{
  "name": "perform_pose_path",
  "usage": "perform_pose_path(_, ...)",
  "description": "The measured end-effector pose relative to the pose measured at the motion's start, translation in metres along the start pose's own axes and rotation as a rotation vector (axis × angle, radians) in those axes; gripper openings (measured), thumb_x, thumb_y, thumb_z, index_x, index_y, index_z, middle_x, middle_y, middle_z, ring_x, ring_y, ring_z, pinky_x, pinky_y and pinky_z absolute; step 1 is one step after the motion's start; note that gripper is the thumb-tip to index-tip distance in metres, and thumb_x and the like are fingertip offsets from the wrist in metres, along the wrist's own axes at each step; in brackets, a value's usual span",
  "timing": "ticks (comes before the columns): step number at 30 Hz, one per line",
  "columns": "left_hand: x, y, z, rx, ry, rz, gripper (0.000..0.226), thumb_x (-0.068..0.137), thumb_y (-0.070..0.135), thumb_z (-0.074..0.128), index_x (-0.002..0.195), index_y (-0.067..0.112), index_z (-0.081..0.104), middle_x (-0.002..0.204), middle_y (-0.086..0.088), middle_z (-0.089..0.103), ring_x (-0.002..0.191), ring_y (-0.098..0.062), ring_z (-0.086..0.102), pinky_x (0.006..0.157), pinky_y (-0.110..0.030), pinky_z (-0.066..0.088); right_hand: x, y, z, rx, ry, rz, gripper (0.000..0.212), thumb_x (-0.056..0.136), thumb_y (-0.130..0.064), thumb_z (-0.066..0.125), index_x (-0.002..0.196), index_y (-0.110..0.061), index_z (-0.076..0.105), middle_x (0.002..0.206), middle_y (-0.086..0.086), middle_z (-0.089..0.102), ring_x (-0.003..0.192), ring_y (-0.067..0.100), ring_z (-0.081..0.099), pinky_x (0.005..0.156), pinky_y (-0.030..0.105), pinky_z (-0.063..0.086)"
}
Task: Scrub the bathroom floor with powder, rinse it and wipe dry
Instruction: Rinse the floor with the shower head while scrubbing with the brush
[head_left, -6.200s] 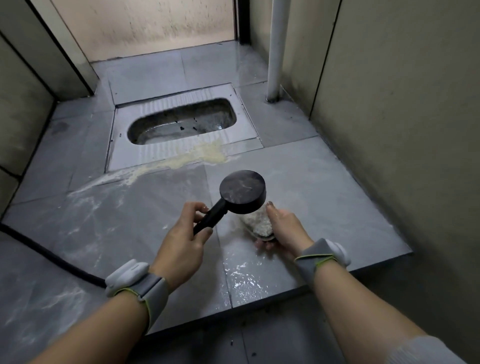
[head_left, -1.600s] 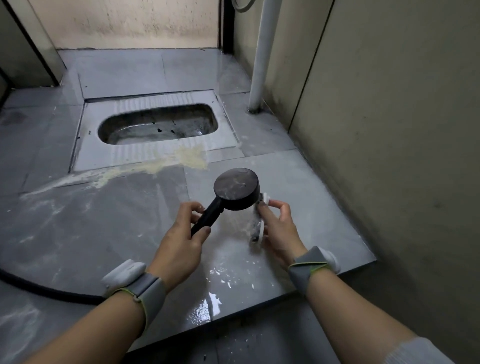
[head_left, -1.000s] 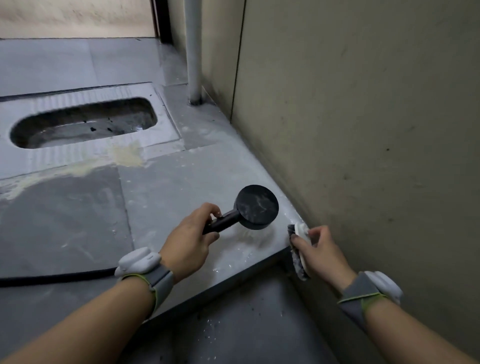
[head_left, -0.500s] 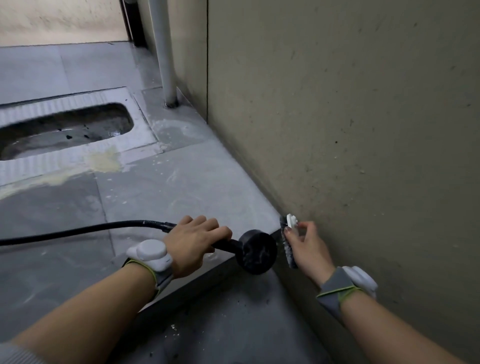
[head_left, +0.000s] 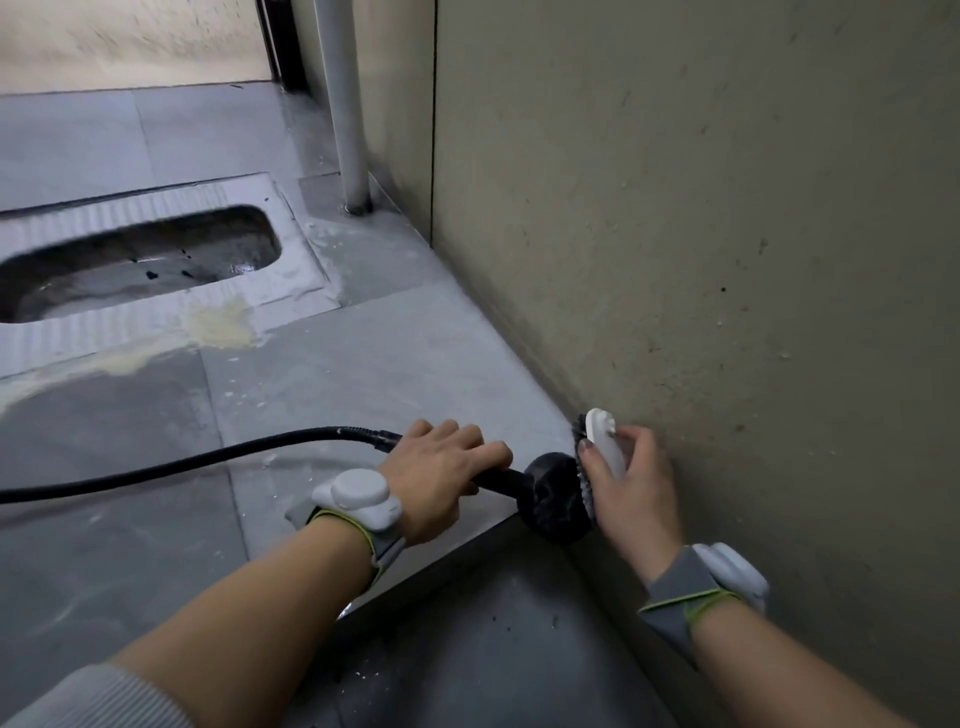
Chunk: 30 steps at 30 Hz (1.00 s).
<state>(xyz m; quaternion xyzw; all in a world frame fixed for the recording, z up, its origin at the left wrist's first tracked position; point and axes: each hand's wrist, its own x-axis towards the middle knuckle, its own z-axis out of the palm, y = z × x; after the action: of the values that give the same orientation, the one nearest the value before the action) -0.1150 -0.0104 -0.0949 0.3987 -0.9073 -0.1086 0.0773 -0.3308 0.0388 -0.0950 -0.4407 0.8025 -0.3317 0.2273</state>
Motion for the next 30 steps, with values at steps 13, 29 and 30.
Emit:
perform_pose_path(13, -0.006, 0.0, 0.016, -0.193, 0.087, -0.178, 0.031, 0.089, 0.019, 0.054, 0.111, 0.039, 0.045, 0.102, 0.013, 0.051, 0.095, -0.015, 0.045, 0.079, -0.03, 0.028, 0.006, -0.009, 0.007, -0.007, 0.062, -0.033, 0.04, 0.088, -0.039, 0.063, 0.119, -0.017, 0.051, 0.117, 0.01, 0.051, 0.107, 0.026, 0.05, 0.089, 0.036, 0.042)
perform_pose_path(29, 0.019, -0.014, -0.002, -0.062, 0.03, -0.118, 0.034, 0.089, 0.014, 0.051, 0.111, 0.038, 0.042, 0.104, 0.009, 0.051, 0.096, -0.019, 0.044, 0.083, -0.035, 0.033, 0.005, -0.012, 0.005, 0.076, 0.103, -0.048, 0.038, 0.088, -0.034, 0.066, 0.117, -0.014, 0.053, 0.115, 0.011, 0.053, 0.097, 0.019, 0.047, 0.082, 0.029, 0.036)
perform_pose_path(30, 0.019, -0.015, 0.0, -0.065, 0.041, -0.126, 0.033, 0.089, 0.014, 0.051, 0.111, 0.038, 0.042, 0.104, 0.009, 0.051, 0.095, -0.019, 0.044, 0.083, -0.035, 0.033, 0.005, -0.012, 0.005, 0.075, 0.104, -0.047, 0.038, 0.088, -0.033, 0.066, 0.117, -0.014, 0.053, 0.114, 0.011, 0.053, 0.097, 0.02, 0.047, 0.082, 0.029, 0.036)
